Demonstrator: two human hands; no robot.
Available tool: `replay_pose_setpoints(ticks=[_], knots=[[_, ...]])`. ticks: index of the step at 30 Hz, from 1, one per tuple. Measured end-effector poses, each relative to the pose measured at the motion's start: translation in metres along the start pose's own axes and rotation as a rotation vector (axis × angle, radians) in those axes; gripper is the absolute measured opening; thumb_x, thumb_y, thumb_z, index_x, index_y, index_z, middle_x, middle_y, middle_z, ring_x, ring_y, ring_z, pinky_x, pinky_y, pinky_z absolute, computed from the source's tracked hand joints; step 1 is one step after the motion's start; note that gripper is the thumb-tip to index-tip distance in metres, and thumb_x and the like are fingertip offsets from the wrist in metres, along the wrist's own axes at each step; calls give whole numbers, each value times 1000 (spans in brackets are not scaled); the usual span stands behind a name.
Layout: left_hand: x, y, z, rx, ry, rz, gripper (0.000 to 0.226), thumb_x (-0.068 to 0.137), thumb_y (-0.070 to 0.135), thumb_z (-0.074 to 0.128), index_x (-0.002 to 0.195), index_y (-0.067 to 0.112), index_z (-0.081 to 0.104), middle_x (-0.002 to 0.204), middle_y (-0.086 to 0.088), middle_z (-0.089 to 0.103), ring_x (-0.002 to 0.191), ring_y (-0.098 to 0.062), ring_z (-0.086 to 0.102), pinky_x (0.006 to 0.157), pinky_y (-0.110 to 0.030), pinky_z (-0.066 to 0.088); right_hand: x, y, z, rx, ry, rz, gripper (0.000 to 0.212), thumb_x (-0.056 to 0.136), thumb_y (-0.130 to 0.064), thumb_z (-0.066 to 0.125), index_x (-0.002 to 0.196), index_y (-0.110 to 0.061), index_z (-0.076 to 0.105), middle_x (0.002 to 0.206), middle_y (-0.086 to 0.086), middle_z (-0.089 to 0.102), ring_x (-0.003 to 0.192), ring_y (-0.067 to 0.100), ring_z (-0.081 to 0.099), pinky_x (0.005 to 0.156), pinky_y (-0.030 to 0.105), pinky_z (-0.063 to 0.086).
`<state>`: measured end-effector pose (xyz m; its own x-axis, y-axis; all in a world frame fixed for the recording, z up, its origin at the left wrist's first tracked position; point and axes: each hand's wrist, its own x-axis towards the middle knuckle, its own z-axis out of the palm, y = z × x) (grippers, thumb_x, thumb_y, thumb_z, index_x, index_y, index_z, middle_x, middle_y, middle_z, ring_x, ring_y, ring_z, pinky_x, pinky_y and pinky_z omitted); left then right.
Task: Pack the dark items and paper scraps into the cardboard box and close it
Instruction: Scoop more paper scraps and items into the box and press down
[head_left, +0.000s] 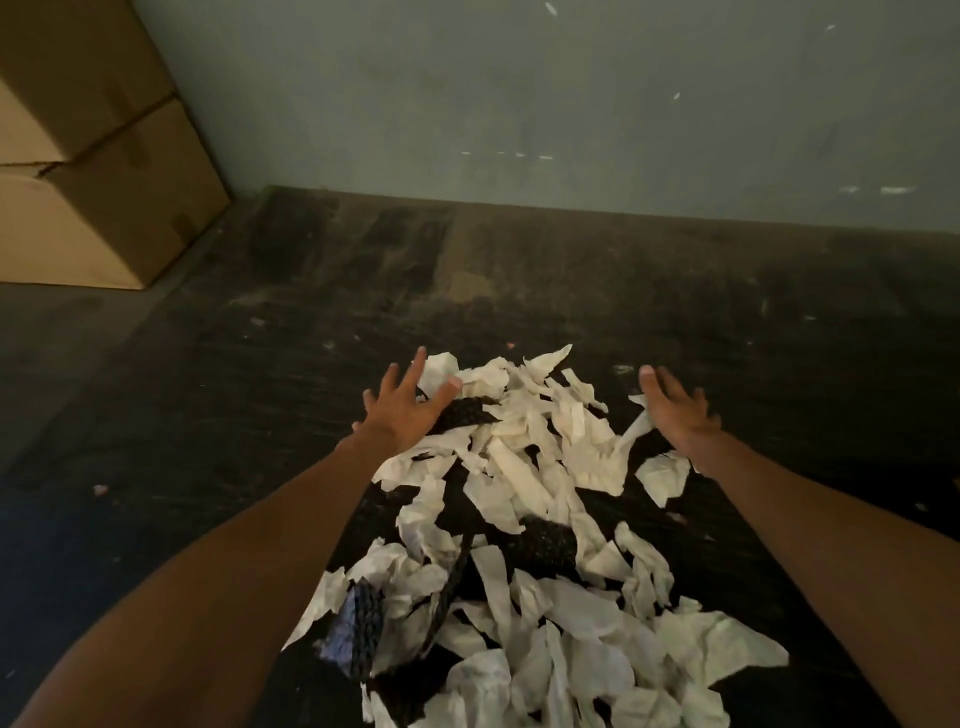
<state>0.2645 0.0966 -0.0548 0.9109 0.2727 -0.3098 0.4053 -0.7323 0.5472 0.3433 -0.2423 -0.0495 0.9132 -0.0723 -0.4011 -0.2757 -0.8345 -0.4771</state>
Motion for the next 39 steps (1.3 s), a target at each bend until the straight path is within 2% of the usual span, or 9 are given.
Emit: replay_pose_setpoints(ticks=[7, 11, 16, 21, 24, 26, 28, 33, 39], knots=[[1, 20, 31, 134, -170, 145, 86, 64, 98, 23, 141, 65, 3, 164, 4, 9, 149, -35, 2, 114, -66, 6, -9, -36, 44, -197, -269, -280, 88, 60, -97, -2, 140, -62, 5, 162, 0, -2, 146, 29, -17, 110, 65, -11], [-20, 21, 45, 204, -182, 247, 76, 74, 87, 33, 142, 62, 11, 160, 10, 23, 147, -35, 10, 115, -62, 11, -39, -43, 51, -279, -382, -338, 81, 70, -92, 15, 139, -52, 31, 160, -15, 1, 146, 30, -18, 103, 75, -9], [-47, -1, 50, -9, -172, 412, 70, 77, 72, 50, 141, 60, 24, 144, 9, 49, 134, -19, 43, 108, -46, 38, -79, -23, 63, -234, -325, -467, 72, 72, -88, 25, 124, -45, 50, 149, -14, 34, 144, 22, 15, 110, 66, 9], [-100, -7, 35, 22, -182, 494, 54, 91, 53, 54, 142, 48, 37, 135, 9, 55, 125, -11, 50, 105, -38, 42, -122, 3, 58, -91, -375, -594, 63, 76, -83, 38, 118, -40, 56, 119, -17, 51, 121, 12, 46, 104, 40, 40], [-139, -7, 14, 167, -206, 522, 70, 84, 75, 43, 147, 48, 26, 152, 7, 35, 141, -19, 30, 116, -44, 25, -156, 13, 37, -181, -457, -664, 63, 77, -77, 46, 133, -46, 44, 136, -16, 42, 132, 8, 33, 112, 41, 31], [-171, -11, 2, 351, -255, 544, 100, 68, 91, 39, 149, 52, -4, 163, 8, -6, 149, -24, -11, 119, -54, -4, -178, 24, 25, -387, -518, -711, 87, 68, -84, 51, 142, -57, 15, 158, -12, 10, 147, 14, 0, 119, 51, 6], [-205, -23, 0, 491, -267, 601, 123, 55, 95, 46, 145, 48, -24, 155, 5, -37, 140, -28, -38, 111, -55, -22, -202, 40, 21, -520, -552, -728, 115, 56, -86, 59, 140, -59, -15, 156, -13, -29, 141, 16, -32, 113, 55, -14], [-258, -54, 36, 673, -345, 632, 143, 45, 91, 61, 143, 42, -32, 146, -2, -51, 131, -39, -47, 106, -71, -18, -240, 79, 44, -718, -480, -756, 137, 48, -83, 67, 136, -51, -33, 140, -5, -55, 128, 24, -51, 107, 64, -20], [-227, -38, 71, 626, -262, 545, 143, 49, 84, 69, 140, 45, -35, 144, -4, -53, 131, -44, -44, 105, -76, -12, -220, 76, 74, -710, -293, -739, 127, 54, -87, 58, 137, -52, -32, 143, 1, -52, 130, 28, -49, 106, 70, -14]])
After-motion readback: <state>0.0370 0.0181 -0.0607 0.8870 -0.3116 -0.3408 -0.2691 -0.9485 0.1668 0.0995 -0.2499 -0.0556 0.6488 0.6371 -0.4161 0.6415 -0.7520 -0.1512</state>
